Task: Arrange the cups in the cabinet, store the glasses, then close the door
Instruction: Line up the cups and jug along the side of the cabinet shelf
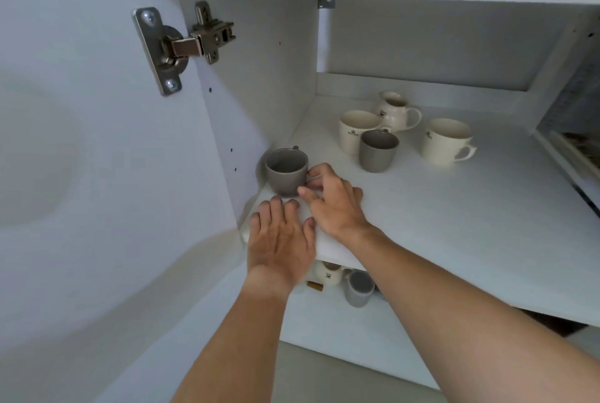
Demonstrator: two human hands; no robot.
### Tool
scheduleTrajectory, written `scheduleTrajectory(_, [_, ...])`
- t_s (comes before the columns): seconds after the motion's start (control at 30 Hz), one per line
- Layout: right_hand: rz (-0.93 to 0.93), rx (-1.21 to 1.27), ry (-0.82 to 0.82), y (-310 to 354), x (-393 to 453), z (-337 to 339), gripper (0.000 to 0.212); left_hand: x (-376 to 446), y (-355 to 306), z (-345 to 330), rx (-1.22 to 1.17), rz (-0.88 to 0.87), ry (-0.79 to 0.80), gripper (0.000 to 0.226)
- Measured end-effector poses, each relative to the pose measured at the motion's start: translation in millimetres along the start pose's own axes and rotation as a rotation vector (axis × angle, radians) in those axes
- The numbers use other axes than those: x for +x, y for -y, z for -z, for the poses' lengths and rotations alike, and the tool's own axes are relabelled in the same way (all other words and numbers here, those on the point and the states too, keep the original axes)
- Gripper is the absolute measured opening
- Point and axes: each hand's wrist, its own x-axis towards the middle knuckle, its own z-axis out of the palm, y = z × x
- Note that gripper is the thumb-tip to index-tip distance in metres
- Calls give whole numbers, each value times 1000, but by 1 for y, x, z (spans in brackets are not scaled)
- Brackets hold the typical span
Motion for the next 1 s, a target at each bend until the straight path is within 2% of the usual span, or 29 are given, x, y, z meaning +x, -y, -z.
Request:
scheduleTrajectory(0.1, [42, -31, 7, -1, -7, 10, 18, 2, 2, 2, 3, -94, 6, 45])
scheduleTrajectory(0.23, [108, 32, -219, -22, -14, 38, 11, 11, 8, 6, 4, -339, 6, 45])
scheduleTrajectory(0.33, [-9, 118, -472, -40, -1, 62, 13, 18, 14, 6, -13, -441, 24, 49])
scheduleTrajectory(0.4, [-156, 215, -533, -50, 19, 76, 25, 17, 15, 3, -44, -426, 12, 50])
scheduleTrajectory(0.5, [-359, 366, -325, -64, 49, 87, 53, 17, 14, -2, -69, -397, 13, 52])
scheduleTrajectory(0.57, [-439, 373, -208, -69, 58, 89, 50, 18, 13, -4, -64, -387, 15, 53])
scheduleTrajectory(0.7, [-455, 426, -244, -64, 60, 82, 30, 19, 12, -5, -71, -376, 22, 55])
scheduleTrajectory(0.87, [-441, 462, -219, -45, 60, 61, 41, 18, 12, -5, -101, -365, 11, 54])
scheduleTrajectory(1.0, [-407, 514, -214, -26, 62, 39, 36, 19, 12, -4, -134, -359, 7, 53])
